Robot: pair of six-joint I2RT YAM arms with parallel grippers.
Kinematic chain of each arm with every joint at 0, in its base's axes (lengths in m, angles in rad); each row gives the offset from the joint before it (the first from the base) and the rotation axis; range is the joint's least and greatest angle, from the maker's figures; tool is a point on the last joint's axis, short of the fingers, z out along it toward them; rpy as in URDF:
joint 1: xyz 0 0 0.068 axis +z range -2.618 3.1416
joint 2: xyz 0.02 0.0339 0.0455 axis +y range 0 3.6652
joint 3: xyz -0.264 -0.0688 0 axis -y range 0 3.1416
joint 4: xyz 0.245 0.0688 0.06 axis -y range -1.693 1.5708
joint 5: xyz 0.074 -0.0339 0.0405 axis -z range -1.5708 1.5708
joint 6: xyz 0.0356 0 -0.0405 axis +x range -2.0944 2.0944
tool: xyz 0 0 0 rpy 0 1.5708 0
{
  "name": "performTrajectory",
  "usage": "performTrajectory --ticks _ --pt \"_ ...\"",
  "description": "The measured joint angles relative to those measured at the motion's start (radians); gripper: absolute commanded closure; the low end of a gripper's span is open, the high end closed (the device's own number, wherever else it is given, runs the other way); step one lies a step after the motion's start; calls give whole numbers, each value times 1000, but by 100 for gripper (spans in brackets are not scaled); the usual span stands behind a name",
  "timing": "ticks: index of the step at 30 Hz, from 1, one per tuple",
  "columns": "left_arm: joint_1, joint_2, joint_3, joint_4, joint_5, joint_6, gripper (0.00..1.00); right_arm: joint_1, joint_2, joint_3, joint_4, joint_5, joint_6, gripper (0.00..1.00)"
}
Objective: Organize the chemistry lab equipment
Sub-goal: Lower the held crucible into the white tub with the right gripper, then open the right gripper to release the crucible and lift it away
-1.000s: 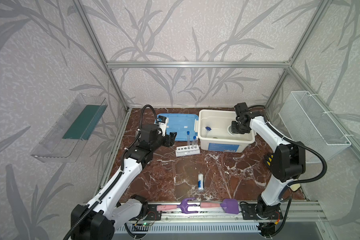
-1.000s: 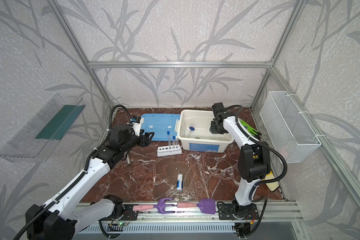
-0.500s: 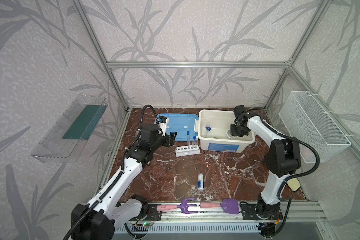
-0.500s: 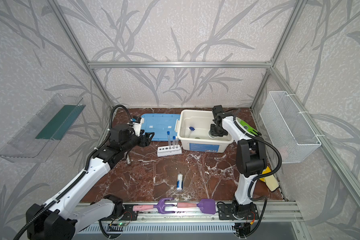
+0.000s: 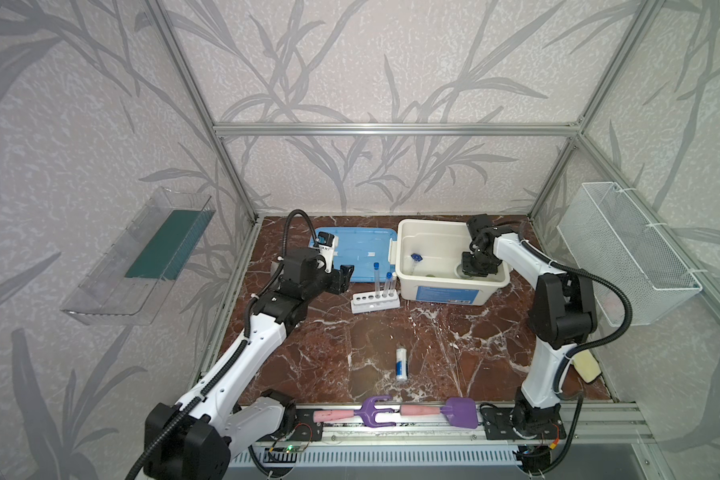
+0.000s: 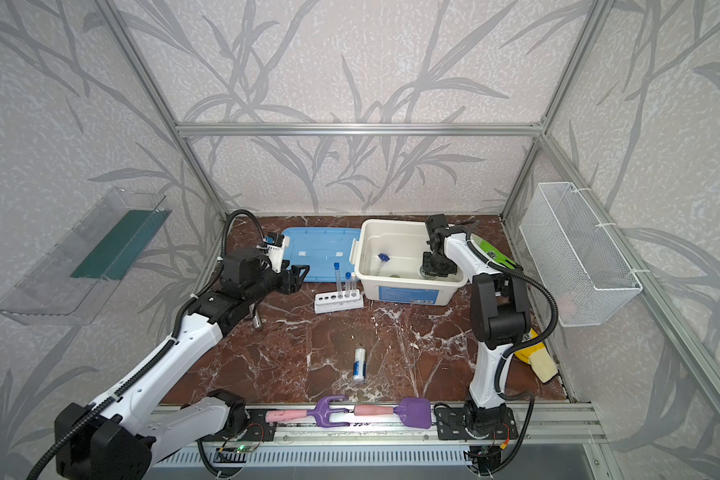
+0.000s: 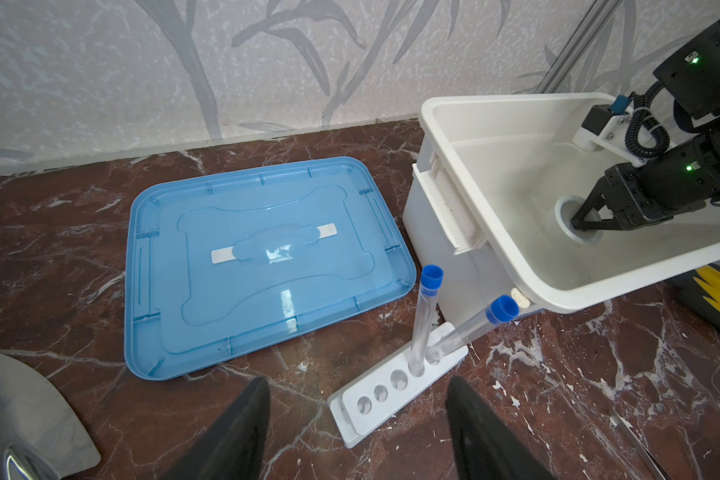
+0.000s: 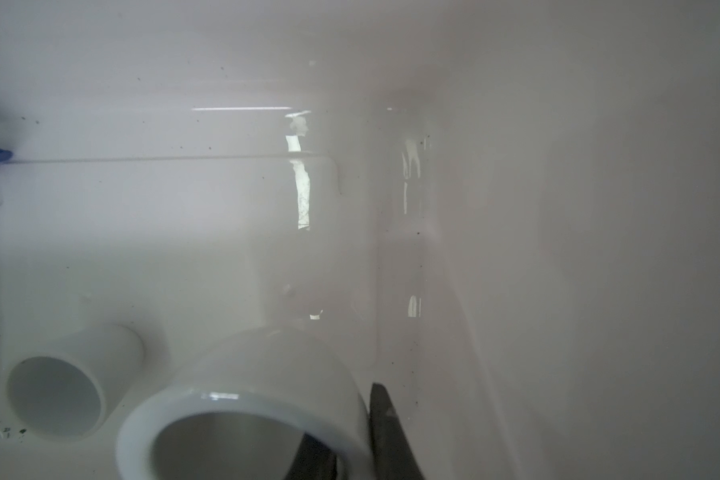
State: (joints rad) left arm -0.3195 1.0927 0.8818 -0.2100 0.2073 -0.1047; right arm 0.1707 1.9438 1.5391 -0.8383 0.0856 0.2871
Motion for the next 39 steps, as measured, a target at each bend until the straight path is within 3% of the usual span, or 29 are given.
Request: performTrajectory --ticks 23,39 --pt "0 9 0 -1 -4 0 32 -11 85 -36 28 -27 -4 87" --pt "0 9 0 -7 -5 1 32 -12 85 -35 30 -35 -10 61"
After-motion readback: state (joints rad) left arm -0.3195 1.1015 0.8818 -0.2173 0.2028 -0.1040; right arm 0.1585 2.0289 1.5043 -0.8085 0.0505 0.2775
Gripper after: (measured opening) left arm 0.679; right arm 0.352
